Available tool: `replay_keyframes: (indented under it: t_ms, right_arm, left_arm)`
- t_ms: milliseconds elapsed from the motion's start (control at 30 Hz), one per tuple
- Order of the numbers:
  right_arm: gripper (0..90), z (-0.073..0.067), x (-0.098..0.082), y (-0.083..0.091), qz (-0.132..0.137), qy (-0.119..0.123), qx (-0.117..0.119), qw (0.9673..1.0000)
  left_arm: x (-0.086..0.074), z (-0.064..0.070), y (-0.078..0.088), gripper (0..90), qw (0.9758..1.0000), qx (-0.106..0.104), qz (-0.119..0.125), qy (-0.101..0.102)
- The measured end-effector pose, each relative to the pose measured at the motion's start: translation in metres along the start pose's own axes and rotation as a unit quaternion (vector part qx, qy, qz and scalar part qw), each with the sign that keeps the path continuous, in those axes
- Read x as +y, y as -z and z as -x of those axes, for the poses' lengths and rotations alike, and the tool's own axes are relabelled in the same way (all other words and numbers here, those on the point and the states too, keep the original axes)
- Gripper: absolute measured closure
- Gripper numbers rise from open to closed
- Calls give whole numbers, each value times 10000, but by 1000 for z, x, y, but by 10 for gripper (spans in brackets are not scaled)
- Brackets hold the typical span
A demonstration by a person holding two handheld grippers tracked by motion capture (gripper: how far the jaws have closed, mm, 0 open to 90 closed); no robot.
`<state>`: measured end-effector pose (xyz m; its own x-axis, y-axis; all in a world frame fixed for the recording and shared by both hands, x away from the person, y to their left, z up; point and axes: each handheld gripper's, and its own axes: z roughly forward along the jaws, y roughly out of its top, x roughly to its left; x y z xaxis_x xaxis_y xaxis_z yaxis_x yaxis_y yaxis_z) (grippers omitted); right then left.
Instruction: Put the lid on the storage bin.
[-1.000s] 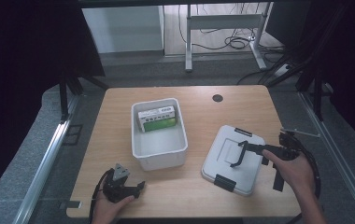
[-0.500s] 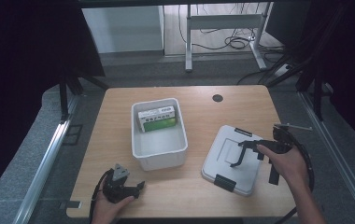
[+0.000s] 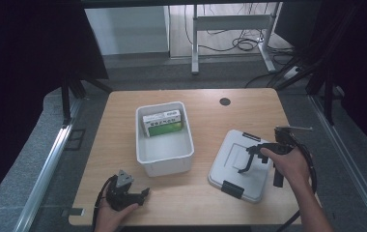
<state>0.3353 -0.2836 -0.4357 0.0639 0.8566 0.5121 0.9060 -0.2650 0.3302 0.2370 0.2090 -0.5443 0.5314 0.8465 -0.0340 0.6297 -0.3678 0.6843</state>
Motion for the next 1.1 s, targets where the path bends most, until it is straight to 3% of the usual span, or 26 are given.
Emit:
replay_keyframes:
  t_ms: [700, 767, 900, 1067, 1100]
  right_arm:
    - [696, 2, 8, -27, -452, -420, -528, 9967]
    - [705, 3, 8, -28, -465, -437, -535, 9965]
    - [809, 5, 10, -32, -610, -656, -556, 9944]
    - [823, 7, 11, -33, -662, -815, -499, 9932]
    - [829, 8, 12, -33, -677, -938, -448, 9923]
  left_arm:
    - [0, 0, 0, 129, 10000, 1, 1, 1]
    - [0, 0, 0, 128, 10000, 0, 1, 0]
    - [0, 0, 0, 128, 10000, 0, 0, -1]
    - [0, 0, 0, 129, 10000, -1, 0, -2]
    - [0, 0, 0, 129, 10000, -1, 0, -1]
